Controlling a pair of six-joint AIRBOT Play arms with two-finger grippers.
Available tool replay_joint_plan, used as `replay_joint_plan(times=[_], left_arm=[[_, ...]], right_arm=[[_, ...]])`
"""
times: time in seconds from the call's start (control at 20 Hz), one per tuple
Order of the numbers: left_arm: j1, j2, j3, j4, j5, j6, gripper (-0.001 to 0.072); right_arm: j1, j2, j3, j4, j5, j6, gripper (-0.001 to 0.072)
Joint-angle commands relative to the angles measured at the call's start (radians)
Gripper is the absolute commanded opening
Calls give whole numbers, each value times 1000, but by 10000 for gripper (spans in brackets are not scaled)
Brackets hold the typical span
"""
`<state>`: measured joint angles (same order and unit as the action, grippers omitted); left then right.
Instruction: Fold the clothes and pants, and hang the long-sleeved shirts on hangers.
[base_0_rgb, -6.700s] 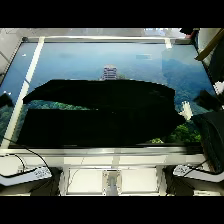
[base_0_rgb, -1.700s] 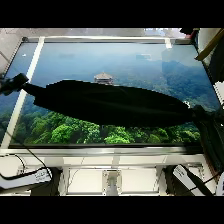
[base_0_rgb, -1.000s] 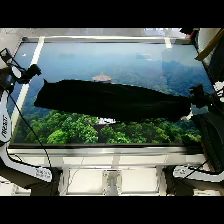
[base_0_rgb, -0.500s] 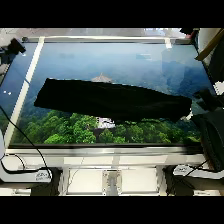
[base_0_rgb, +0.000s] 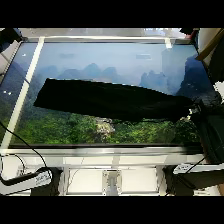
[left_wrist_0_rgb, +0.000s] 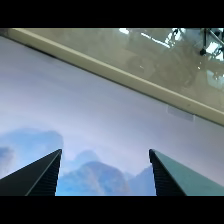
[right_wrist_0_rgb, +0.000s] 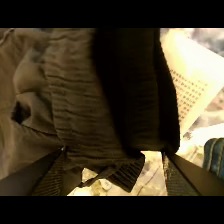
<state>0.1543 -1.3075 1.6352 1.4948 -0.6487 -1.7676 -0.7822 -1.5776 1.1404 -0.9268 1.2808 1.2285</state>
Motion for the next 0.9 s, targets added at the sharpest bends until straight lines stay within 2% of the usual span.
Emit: replay_joint_plan(times=[0.0, 0.2, 0.35, 0.4, 0.5, 0.55, 0.6, 0.65, 0.75, 0.8, 0.85], left_arm=[[-24, 10, 0, 1, -68, 6, 622], [-33, 10, 0, 0, -87, 6, 621], [-50, 10, 0, 0, -87, 6, 621], [-55, 10, 0, 0, -87, 6, 621], [-69, 10, 0, 0, -87, 6, 621], [-74, 10, 0, 0, -87, 6, 621], [-78, 10, 0, 0, -87, 6, 620], [-80, 10, 0, 0, -87, 6, 619], [-80, 10, 0, -3, -105, 6, 556], [-80, 10, 0, -3, -121, 6, 502], [-80, 10, 0, -3, -143, 6, 375]], right_arm=[[-3, -47, 0, -26, -3, -19, 674], [11, -130, 0, 8, 32, -69, 674], [44, -137, 1, 51, -5, -141, 666], [53, -137, 1, 73, -23, -150, 615], [71, -137, 1, 103, -63, -150, 431], [81, -137, 1, 106, -78, -150, 297], [91, -137, 1, 114, -77, -150, 17], [92, -133, 1, 124, -67, -175, 19], [88, -109, 3, 145, -29, -179, 19], [80, -90, 10, 142, 3, -196, 19], [75, -63, 22, 140, 40, -201, 18]])
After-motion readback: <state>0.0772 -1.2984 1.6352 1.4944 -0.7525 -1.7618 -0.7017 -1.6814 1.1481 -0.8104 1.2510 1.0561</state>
